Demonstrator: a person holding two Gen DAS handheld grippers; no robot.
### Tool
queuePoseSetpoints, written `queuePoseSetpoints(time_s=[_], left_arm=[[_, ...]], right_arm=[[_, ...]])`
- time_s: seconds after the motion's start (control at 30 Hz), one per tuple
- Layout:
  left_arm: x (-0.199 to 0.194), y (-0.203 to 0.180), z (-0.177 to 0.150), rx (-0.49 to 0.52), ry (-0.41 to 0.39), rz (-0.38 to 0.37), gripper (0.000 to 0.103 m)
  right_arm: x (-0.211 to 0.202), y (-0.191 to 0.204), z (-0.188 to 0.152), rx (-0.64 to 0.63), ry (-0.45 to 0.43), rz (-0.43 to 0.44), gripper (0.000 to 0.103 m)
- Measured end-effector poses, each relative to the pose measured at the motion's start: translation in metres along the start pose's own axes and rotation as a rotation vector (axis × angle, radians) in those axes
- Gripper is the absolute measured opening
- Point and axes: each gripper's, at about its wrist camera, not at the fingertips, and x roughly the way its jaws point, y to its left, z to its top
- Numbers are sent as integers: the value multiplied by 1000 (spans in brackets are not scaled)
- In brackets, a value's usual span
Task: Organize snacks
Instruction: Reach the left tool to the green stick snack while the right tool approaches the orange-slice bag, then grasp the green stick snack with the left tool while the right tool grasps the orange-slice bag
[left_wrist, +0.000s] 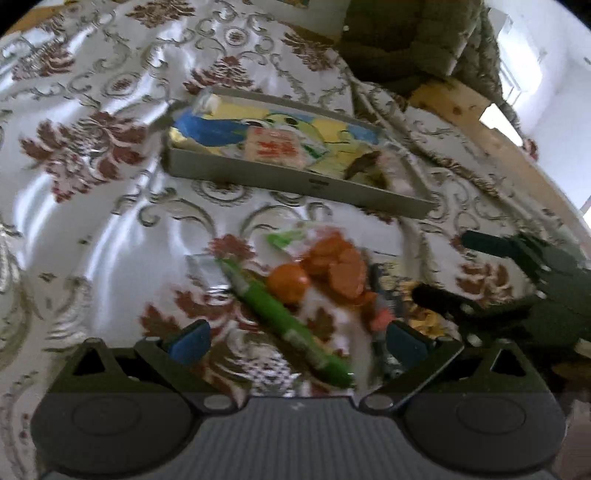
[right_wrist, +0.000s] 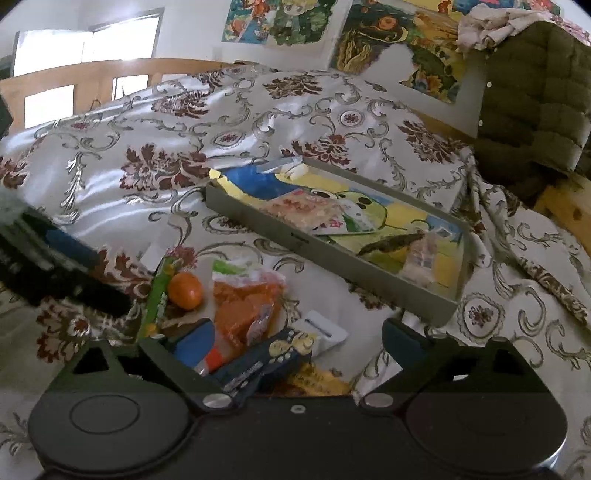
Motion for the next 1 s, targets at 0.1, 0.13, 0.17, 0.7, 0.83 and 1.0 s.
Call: queuePoseSetpoints(time_s=[0.1,0.13,0.17,0.7,0.83,1.0], left_arm=[[10,-4,-1,-2,12,-33,102],[14,-5,-1,-1,24,-42,100],[19,-7,-2,0,38,-51,99],[46,16,7,-183,84,53,40],[49,17,8,-182,86,60,40],[48,16,10,-189,103,74,35]], right_arm=[[7,-12,5,32,-18,37,95],[10,-17,7,43,-22,61,95],[12,-20,8,54,-26,84,94],[46,-16,14,123,45,229,73],[55,-9,11,98,77,237,71],[63,-4,8,86,100,251,70]])
